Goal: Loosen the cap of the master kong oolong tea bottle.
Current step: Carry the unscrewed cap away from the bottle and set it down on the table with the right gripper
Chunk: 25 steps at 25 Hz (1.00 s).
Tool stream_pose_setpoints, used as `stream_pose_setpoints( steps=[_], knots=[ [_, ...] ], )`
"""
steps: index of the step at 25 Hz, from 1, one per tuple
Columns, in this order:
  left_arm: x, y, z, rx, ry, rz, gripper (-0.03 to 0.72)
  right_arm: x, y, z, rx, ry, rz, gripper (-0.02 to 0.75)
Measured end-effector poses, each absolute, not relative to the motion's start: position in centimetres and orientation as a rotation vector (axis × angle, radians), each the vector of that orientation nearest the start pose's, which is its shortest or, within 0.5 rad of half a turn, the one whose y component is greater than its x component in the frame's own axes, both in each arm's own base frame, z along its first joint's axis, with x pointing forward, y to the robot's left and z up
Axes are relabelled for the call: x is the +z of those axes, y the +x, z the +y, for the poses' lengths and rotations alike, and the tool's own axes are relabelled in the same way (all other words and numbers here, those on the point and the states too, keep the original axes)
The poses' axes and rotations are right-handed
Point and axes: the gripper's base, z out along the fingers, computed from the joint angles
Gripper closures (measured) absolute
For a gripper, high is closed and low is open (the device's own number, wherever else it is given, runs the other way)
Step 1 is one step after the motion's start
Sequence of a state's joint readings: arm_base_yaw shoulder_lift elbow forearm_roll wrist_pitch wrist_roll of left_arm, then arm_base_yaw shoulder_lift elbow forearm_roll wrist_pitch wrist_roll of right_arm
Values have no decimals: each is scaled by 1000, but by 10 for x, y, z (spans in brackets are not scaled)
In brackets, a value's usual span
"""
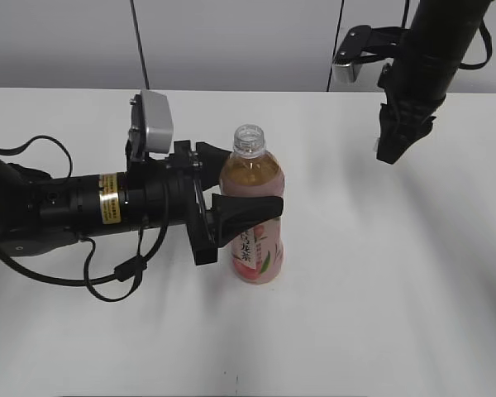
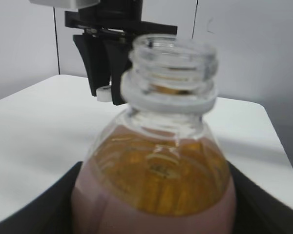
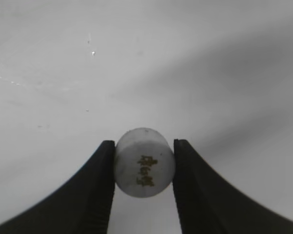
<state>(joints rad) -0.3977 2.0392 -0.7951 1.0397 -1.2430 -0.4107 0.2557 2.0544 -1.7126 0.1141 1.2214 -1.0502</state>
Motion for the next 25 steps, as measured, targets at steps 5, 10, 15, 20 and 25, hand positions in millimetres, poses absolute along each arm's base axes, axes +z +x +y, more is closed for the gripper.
stream_pose_setpoints(
  steps=[5,10,15,20,25],
  knots=[
    [128,281,-198,-1045,1070,1428,224,199,402,95,140,-1689,2575,459],
    [128,281,-198,-1044,1067,1429,224,172,398,82,43,-1640,2615,459],
    [128,282,-198,-1042,1064,1432,224,155,398,76,-67,-1527,2636,459],
    [128,282,-198,-1041,1064,1432,224,143,393,76,-36,-1500,2678,459],
    [128,282,-198,-1041,1064,1432,224,129,393,79,20,-1454,2724,421]
  ],
)
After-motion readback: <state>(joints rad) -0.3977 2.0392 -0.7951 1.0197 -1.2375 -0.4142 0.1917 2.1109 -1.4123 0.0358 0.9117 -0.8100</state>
